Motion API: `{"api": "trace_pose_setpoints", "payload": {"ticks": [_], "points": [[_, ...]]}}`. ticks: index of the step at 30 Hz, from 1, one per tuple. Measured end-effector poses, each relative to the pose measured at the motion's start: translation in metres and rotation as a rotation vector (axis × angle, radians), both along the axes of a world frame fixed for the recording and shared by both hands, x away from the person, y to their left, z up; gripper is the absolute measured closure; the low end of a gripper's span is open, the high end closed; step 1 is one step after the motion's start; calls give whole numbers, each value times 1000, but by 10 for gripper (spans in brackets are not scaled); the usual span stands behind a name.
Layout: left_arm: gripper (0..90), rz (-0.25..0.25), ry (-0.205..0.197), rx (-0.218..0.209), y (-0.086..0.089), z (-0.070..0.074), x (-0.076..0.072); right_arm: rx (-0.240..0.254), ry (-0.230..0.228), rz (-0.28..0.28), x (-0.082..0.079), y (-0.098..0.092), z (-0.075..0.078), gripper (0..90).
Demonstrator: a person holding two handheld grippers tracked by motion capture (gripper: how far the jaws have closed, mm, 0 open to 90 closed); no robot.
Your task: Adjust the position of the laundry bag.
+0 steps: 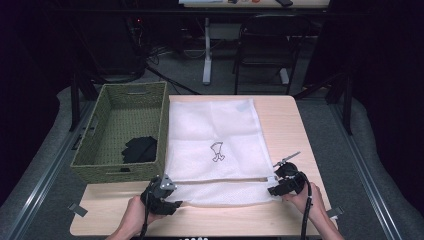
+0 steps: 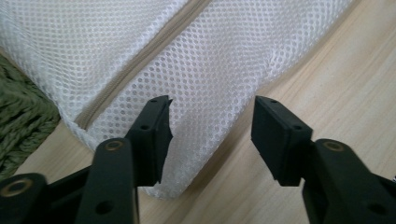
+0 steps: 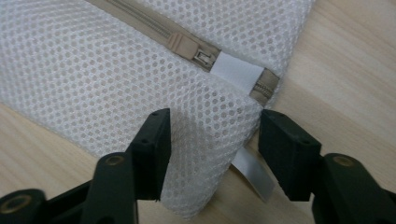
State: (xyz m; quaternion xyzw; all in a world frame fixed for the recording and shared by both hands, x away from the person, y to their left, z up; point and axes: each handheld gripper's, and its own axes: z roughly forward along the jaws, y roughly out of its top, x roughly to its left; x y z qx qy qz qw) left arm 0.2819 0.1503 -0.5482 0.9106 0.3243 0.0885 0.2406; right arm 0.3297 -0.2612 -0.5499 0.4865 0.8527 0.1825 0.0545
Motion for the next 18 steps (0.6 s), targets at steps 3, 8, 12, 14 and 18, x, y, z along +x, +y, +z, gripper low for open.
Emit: {"api": "trace_pose_setpoints", "payload": {"ticks": [3,8,12,14,18], "points": [[555,-6,14,11,0,-3,2,-4,1,4,1,0,-1,495],[678,-3,38,13,1,-8,6,-27,-12,15,2,4,-1,597],[770,-8,40,16,1,-9,8,-15,-10,14,1,4,-1,655],[816,-4,49,5,3,-9,11,-2,-10,22,1,4,-1,718],[861,-9,58,-5,4,-8,11,7,-9,29,0,4,0,762]]}}
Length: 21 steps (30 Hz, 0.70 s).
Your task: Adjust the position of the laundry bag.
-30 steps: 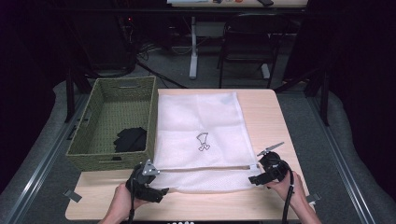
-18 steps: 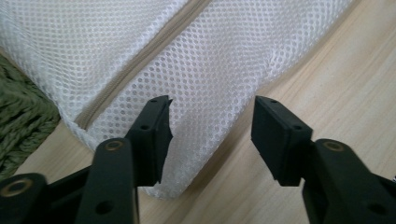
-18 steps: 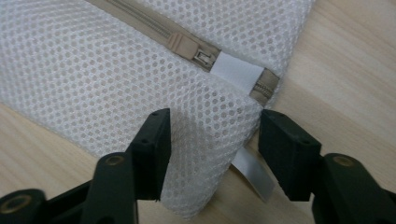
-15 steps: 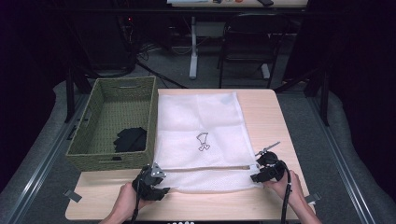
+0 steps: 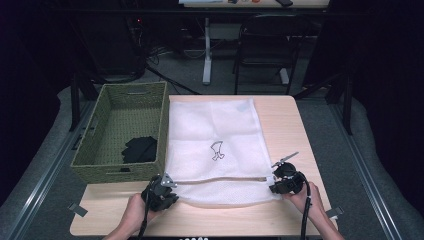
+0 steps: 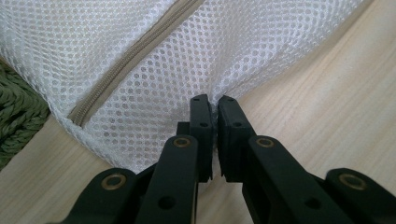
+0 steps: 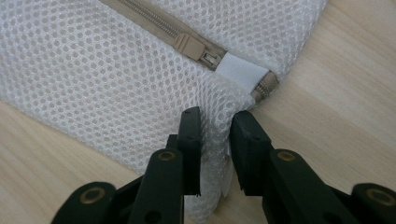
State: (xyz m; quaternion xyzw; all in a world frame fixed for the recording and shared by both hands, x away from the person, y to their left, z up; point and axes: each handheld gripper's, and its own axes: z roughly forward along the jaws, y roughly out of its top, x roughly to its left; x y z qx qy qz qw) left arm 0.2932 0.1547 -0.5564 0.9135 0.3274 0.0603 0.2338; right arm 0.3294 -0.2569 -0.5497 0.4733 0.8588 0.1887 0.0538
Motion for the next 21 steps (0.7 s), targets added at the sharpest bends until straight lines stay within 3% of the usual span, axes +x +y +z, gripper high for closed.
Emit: {"api": "trace_pose_setpoints", "payload": {"ticks": [21], "points": [[869,-68,93,-7,12,4,-11,-31,37,57,-23,10,7,791]]}}
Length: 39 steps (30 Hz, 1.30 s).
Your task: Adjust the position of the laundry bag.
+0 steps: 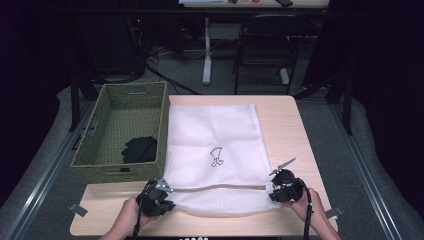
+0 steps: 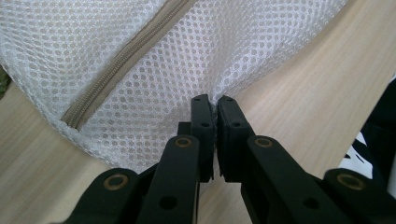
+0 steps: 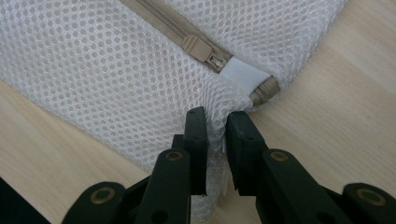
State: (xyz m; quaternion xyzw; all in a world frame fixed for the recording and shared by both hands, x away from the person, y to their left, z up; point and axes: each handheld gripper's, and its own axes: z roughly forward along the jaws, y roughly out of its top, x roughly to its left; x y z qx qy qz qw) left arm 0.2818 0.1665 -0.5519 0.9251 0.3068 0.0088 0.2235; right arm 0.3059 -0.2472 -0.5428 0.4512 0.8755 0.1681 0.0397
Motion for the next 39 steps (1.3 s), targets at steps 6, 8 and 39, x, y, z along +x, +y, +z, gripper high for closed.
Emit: {"api": "trace_pose_setpoints", "payload": {"ticks": [6,8,39], "points": [[868,-9,27,-4,3,0,-3,7,14,21,-7,2,1,790],[868,-14,27,-2,3,1,-4,10,24,19,-10,3,1,789],[126,18,-108,-93,-3,30,-2,152,-36,-53,-10,-22,18,205]]}}
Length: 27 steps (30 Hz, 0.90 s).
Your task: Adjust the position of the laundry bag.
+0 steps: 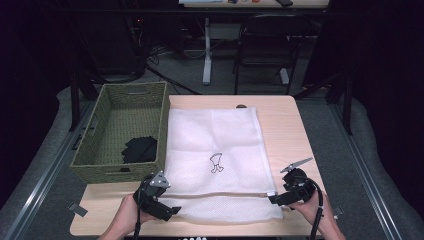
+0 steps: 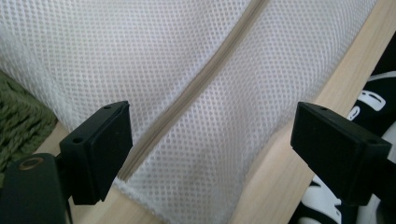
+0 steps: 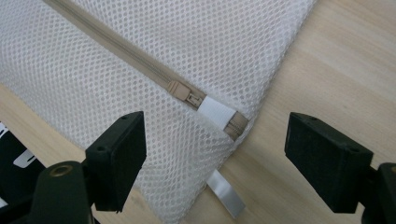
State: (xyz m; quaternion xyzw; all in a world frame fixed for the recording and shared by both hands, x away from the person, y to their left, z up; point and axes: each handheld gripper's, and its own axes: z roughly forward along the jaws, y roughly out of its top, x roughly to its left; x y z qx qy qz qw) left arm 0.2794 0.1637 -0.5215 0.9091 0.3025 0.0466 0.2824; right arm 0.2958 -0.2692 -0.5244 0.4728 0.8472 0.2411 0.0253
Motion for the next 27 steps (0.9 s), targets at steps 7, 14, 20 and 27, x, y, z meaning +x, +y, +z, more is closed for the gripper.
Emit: {"api": "trace_pose_setpoints", "payload": {"ticks": [7,14,20,27], "points": [[124,-8,-64,35,-11,1,2,-19,-12,-45,6,1,0,288],[127,-19,-103,28,-24,5,3,-20,22,-68,19,8,-7,374],[133,-37,-133,15,-38,10,6,-53,46,-91,27,13,-11,451],[140,-66,-146,8,-55,13,9,-33,71,-95,22,7,-15,515]]}}
